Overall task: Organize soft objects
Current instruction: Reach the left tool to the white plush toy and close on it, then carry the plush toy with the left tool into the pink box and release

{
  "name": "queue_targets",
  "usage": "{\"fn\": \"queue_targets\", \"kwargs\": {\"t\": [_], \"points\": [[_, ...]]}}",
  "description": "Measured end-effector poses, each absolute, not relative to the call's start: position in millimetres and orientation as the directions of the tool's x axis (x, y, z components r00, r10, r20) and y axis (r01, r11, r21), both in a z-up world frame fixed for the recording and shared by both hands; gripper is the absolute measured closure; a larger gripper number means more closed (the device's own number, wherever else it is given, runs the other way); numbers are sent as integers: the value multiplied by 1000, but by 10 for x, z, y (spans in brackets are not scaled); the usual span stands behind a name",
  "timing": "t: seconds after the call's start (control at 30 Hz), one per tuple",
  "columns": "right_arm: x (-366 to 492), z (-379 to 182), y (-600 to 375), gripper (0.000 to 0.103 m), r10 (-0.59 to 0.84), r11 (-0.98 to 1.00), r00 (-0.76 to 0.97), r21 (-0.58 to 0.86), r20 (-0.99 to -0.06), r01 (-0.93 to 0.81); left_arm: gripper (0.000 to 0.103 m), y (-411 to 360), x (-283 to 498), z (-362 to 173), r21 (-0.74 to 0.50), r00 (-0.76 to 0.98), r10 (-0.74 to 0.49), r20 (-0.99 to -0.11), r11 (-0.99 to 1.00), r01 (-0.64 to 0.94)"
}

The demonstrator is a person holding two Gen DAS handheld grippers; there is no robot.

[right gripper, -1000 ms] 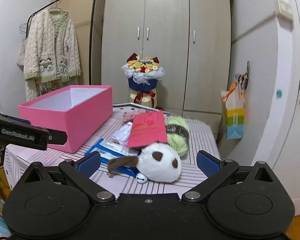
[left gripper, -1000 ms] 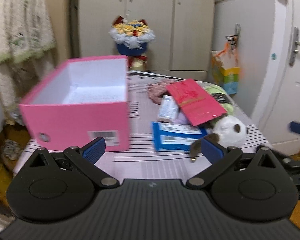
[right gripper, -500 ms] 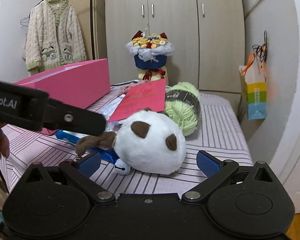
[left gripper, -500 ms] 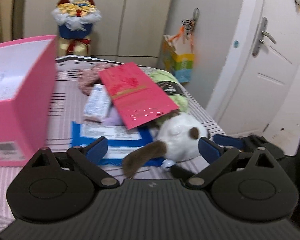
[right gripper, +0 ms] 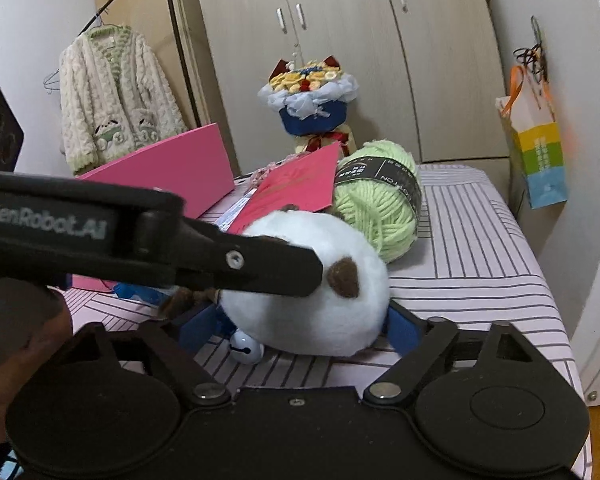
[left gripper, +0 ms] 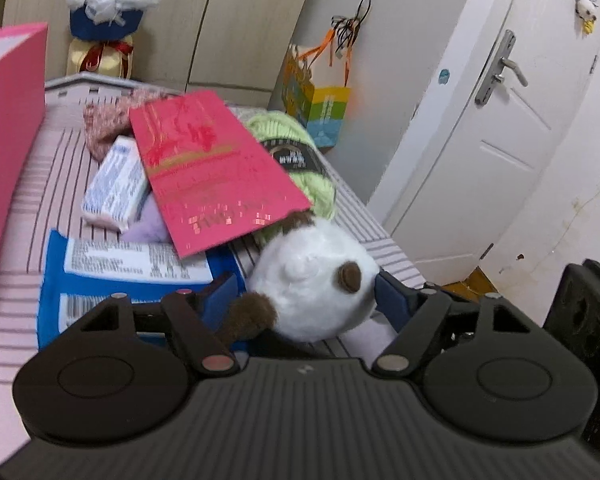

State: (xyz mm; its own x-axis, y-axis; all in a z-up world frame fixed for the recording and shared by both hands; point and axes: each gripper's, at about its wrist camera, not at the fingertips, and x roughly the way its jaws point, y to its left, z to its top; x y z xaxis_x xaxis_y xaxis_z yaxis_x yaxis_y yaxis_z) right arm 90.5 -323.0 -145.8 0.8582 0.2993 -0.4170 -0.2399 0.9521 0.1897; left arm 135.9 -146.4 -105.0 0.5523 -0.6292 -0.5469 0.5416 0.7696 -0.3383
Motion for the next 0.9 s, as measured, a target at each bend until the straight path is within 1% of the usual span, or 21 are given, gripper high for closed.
{"fn": "queue_targets", "kwargs": {"t": [0.1, 0.23, 0.33, 0.67, 0.9], "points": [[845, -1466, -3233, 24, 283, 956, 865, 200, -415, -217, 37, -1472, 1335, -1068, -360, 523, -641, -562, 759, 543], [734, -1427, -3214, 26, 262, 961, 874, 195, -409, -197, 37, -1500, 1218, -1035, -332, 520, -640, -565, 754, 567], [643, -1361, -3165, 26, 247, 966, 878, 176, -410, -189, 37, -1467, 1140, -985, -336, 511, -650, -563, 744, 577], [400, -1162, -2869, 26, 239, 971, 846, 106, -477, -214, 37, -1225, 822, -830, -323, 490, -624, -609, 759, 565], [235, -914, -2504, 26, 273, 956, 810, 49, -519, -290, 37, -864, 604, -634, -340, 452, -603, -657, 772, 537]]}}
